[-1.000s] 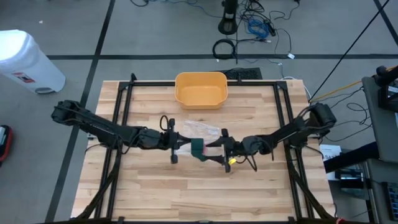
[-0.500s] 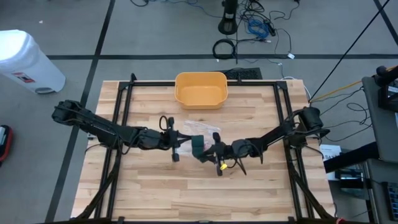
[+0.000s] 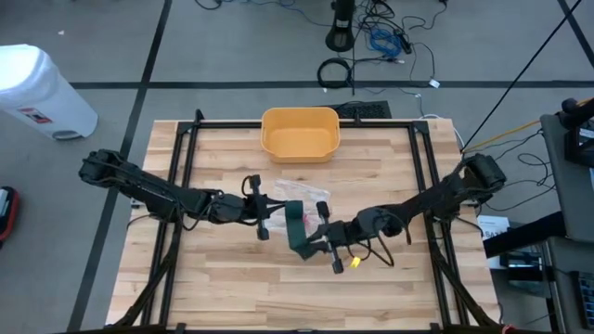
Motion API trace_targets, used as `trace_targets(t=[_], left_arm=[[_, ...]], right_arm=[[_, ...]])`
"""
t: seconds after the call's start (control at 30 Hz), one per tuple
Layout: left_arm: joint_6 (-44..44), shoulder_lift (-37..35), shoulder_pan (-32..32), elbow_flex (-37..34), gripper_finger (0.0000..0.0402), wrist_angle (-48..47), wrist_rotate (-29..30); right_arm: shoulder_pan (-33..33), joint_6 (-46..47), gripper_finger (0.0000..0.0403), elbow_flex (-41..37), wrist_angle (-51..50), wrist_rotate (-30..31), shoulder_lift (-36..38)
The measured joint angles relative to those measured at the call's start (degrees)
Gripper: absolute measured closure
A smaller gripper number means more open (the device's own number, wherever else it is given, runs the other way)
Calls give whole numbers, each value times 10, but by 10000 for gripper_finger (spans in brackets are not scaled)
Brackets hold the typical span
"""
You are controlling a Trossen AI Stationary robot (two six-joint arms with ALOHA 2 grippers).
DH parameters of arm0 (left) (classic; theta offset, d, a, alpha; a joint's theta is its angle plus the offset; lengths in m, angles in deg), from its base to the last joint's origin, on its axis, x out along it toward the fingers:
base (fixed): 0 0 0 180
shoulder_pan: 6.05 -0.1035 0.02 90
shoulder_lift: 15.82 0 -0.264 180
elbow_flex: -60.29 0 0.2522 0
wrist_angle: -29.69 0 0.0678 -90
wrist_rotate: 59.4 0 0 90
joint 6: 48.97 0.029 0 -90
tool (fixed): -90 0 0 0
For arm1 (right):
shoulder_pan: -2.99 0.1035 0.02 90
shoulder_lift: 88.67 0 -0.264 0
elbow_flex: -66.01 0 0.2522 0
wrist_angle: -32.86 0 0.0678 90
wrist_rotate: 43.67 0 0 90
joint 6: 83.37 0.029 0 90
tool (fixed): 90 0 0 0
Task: Roll bandage
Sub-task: Roll the green bandage
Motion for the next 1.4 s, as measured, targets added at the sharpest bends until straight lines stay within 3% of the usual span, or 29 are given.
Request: trace_targets(t=[0.1, 0.33, 0.63, 0.97, 1.1, 1.4], left_arm=[[0, 20, 0, 0, 401, 5, 0], [0, 47, 12, 0, 401, 8, 0], [46, 47, 54, 0, 401, 66, 7], [63, 47, 69, 0, 401, 63, 39], [63, 47, 69, 0, 401, 65, 39], [73, 47, 88, 0, 401, 69, 38]], right_arm=[[-6, -24, 403, 36, -71, 6, 16], [-9, -74, 403, 86, -172, 86, 36], [-36, -67, 403, 86, -194, 182, 38], [-50, -8, 398, 86, -248, 225, 39], [-66, 59, 360, 86, -286, 185, 39], [-108, 258, 214, 86, -312, 117, 60]])
